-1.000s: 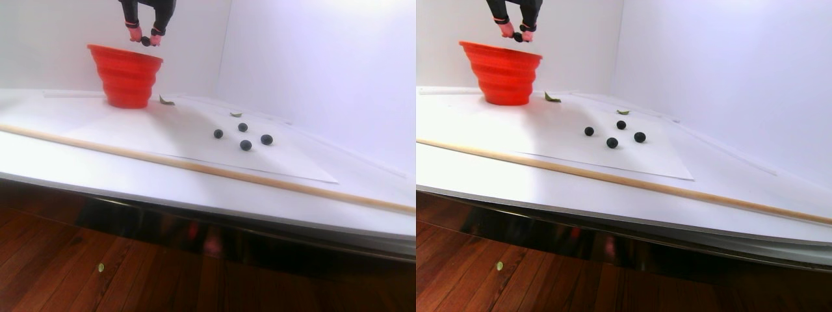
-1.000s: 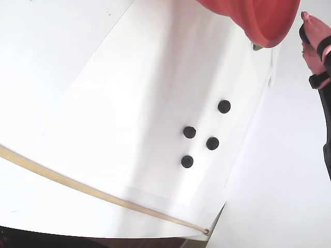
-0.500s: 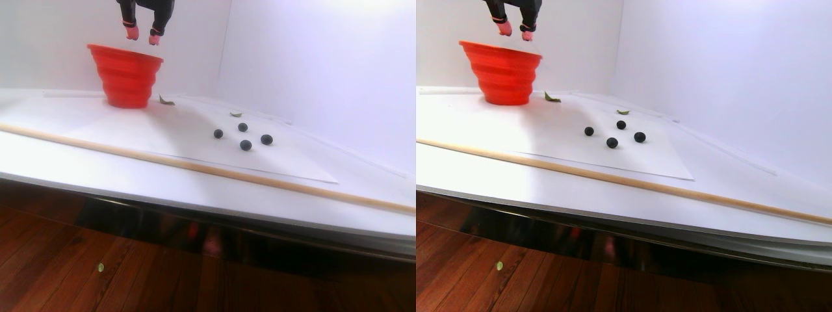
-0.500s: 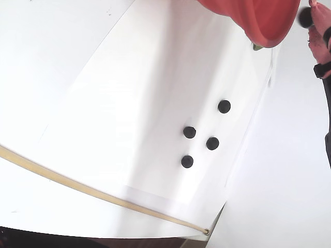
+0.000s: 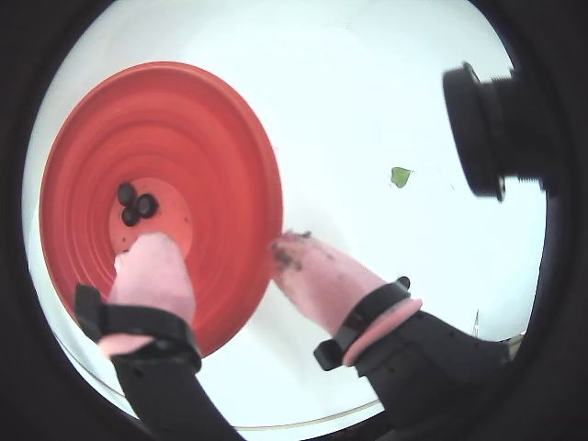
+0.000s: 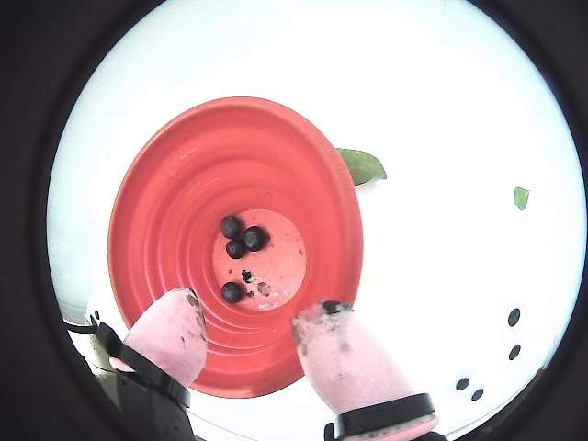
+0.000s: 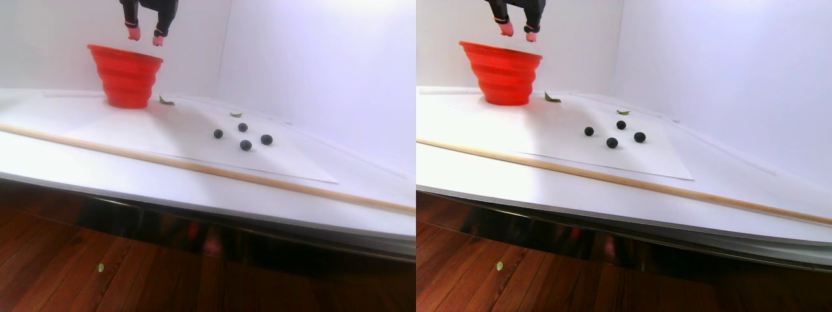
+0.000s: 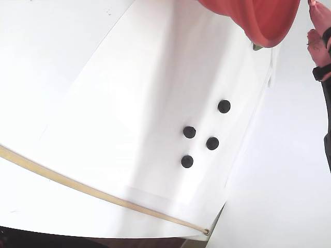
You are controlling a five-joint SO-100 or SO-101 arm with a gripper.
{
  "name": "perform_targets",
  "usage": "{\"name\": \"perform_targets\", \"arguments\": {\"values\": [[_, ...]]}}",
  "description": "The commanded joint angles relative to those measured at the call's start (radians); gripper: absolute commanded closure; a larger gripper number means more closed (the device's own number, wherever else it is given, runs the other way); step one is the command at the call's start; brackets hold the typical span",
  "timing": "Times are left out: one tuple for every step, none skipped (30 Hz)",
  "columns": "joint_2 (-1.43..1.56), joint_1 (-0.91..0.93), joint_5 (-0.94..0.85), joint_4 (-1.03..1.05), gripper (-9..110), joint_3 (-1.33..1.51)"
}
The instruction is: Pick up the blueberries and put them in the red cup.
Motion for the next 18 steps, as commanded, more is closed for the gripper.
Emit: {"name": "perform_targets", "arguments": {"values": [[0.094, 0.026, -0.009, 0.0, 83, -0.023], [0.101, 0.031, -0.011, 0.006, 83, -0.021], [0.109, 0.034, -0.012, 0.017, 83, -0.021], [0.118, 0.038, -0.015, 0.029, 83, -0.021], [0.126, 0.043, -0.017, 0.035, 83, -0.02], [0.132, 0.046, -0.017, 0.043, 83, -0.02], [0.137, 0.051, -0.018, 0.049, 83, -0.02], [0.141, 0.055, -0.018, 0.054, 84, -0.02], [0.146, 0.058, -0.018, 0.06, 84, -0.02], [0.149, 0.064, -0.018, 0.064, 84, -0.018], [0.152, 0.069, -0.02, 0.067, 84, -0.015], [0.156, 0.074, -0.021, 0.074, 84, -0.011], [0.161, 0.078, -0.021, 0.077, 84, -0.008], [0.166, 0.084, -0.023, 0.078, 84, -0.003], [0.167, 0.089, -0.025, 0.081, 84, 0.0], [0.169, 0.097, -0.026, 0.083, 84, 0.0], [0.169, 0.103, -0.026, 0.089, 84, 0.002], [0.172, 0.109, -0.026, 0.097, 84, 0.003]]}}
